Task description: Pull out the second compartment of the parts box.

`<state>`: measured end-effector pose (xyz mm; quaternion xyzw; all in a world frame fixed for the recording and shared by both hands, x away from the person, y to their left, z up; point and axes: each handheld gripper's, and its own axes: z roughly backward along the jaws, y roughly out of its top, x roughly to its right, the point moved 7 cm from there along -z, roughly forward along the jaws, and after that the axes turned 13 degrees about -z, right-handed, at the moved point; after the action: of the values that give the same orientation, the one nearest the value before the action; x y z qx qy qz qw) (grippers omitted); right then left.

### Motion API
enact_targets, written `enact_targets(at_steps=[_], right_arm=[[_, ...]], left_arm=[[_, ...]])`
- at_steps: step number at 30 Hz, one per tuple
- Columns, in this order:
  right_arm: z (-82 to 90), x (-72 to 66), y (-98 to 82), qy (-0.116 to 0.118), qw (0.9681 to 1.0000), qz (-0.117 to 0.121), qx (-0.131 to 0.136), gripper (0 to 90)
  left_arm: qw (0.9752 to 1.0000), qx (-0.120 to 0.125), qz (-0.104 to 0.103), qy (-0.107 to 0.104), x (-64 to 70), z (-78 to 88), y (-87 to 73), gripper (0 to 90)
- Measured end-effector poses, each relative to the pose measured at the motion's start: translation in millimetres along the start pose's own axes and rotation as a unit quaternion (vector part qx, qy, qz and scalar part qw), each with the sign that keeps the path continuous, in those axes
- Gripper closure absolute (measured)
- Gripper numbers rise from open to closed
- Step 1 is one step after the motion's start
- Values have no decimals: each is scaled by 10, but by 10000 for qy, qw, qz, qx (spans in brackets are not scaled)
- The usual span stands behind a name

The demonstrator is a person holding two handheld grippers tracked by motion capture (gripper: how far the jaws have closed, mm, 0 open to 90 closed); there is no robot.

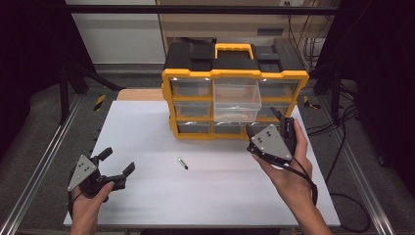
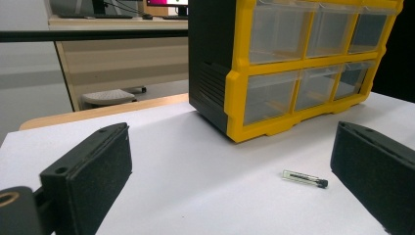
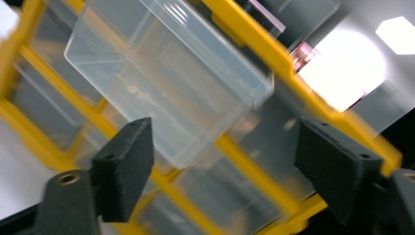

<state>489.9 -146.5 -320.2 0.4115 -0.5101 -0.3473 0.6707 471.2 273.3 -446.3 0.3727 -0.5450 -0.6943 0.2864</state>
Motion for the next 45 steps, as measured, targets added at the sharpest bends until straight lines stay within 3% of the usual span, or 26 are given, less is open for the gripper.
enact_targets(at_steps=[2, 3, 5, 9, 11, 17, 23, 28, 30, 33, 39, 40, 41, 43, 45], right_arm=[[-4, 29, -70, 182, 9985, -494, -146, 185], [-11, 38, -128, 278, 9962, -787, -255, 170], [-13, 39, -162, 316, 9947, -925, -313, 162], [-15, 9, -334, 465, 9867, -1456, -547, 115], [-14, -28, -411, 525, 9843, -1547, -667, 105], [-6, -156, -546, 565, 9829, -1559, -804, 103], [-63, -351, -737, 790, 9811, -1449, -1008, 114], [-102, -527, -880, 1007, 9742, -1549, -1298, 106], [-132, -630, -961, 1163, 9710, -1473, -1484, 87], [-141, -672, -1004, 1232, 9690, -1469, -1558, 89], [-207, -832, -1061, 1665, 9537, -1661, -1872, 96], [-219, -896, -1063, 1891, 9469, -1789, -1887, 95], [-219, -896, -1063, 1891, 9469, -1789, -1887, 95], [-246, -950, -1110, 2006, 9418, -1782, -2026, 98], [-274, -975, -1154, 1995, 9396, -1763, -2153, 101]], left_arm=[[10000, -4, -8, 8, 1, 1, 1, 19], [10000, -9, -15, 9, 6, 4, 1, 19], [10000, -16, -22, 8, 10, 5, -1, 19], [10000, -35, -52, 14, 18, 13, -4, 19], [9999, -46, -94, 23, 21, 16, -3, 20], [9999, -43, -160, 11, 32, -10, 15, 20], [9995, -22, -312, 89, 42, 6, 35, 24], [9995, -42, -293, 100, 37, 19, 30, 23], [9996, -37, -269, 108, 25, 23, 26, 21], [9996, -15, -258, 87, 10, 20, 34, 21], [9993, 14, -353, 110, 12, 34, 55, 22], [9992, 41, -367, 139, 7, 40, 70, 25], [9992, 63, -364, 149, 7, 43, 83, 25], [9992, 93, -352, 141, 7, 46, 102, 24], [9993, 93, -341, 123, 10, 44, 99, 24]])
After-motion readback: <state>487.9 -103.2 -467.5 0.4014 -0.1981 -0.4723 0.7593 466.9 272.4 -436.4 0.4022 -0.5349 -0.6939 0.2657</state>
